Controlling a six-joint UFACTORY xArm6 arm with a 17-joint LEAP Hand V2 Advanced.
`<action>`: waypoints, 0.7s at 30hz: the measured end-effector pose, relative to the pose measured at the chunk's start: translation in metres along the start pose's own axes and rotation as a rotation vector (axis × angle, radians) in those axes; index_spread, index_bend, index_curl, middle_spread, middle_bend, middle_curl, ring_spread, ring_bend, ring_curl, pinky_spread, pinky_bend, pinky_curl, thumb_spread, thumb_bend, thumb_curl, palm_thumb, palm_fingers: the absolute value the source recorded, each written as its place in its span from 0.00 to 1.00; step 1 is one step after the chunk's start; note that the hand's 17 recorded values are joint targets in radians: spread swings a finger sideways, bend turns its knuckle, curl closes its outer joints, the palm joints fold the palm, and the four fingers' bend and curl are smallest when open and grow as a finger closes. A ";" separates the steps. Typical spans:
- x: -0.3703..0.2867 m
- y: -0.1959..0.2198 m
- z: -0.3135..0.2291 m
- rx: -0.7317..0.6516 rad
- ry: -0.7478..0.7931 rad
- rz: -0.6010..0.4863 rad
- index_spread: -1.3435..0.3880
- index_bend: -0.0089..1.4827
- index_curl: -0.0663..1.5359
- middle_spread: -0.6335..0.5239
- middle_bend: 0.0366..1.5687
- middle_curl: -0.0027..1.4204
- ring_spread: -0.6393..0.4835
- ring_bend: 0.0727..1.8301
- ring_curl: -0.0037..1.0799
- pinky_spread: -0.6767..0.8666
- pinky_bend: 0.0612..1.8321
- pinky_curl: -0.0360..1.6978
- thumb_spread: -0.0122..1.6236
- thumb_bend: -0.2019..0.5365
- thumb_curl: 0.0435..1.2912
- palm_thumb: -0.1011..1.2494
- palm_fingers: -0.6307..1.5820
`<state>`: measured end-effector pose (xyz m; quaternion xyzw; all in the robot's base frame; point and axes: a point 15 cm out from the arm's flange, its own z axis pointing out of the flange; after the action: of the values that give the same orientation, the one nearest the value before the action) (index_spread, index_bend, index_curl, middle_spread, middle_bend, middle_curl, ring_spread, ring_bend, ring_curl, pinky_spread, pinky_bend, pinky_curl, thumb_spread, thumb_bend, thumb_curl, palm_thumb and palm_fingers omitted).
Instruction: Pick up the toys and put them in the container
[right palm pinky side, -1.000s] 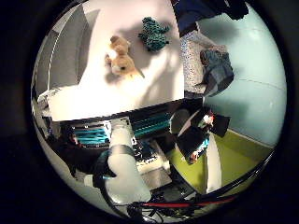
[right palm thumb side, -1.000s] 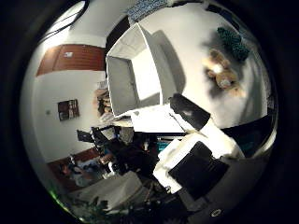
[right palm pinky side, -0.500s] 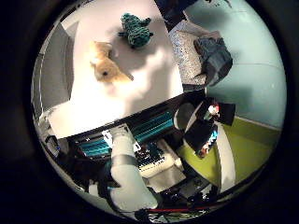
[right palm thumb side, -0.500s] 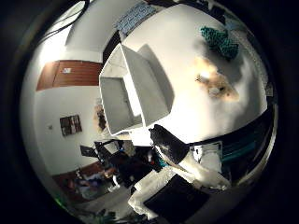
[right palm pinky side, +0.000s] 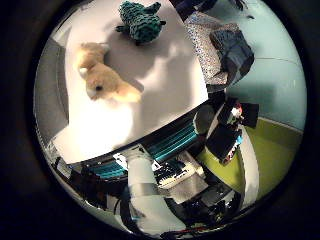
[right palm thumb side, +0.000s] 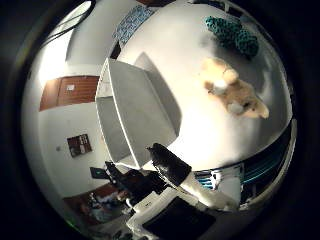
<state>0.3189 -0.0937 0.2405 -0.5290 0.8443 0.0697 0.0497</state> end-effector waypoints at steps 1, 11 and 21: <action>0.001 -0.002 0.005 -0.009 0.002 0.001 0.68 0.11 0.21 0.64 0.15 0.24 0.75 0.24 0.19 0.73 0.26 0.17 0.69 0.24 0.19 0.39 0.38; 0.024 -0.021 0.041 -0.040 0.077 -0.009 0.68 0.11 0.21 0.64 0.15 0.23 0.75 0.24 0.19 0.72 0.26 0.17 0.68 0.24 0.19 0.40 0.37; 0.060 -0.033 0.087 -0.106 0.112 0.030 0.68 0.11 0.21 0.63 0.15 0.23 0.75 0.23 0.20 0.72 0.26 0.17 0.68 0.24 0.19 0.40 0.37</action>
<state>0.3230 -0.1466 0.1434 -0.5212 0.8487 0.0851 -0.0268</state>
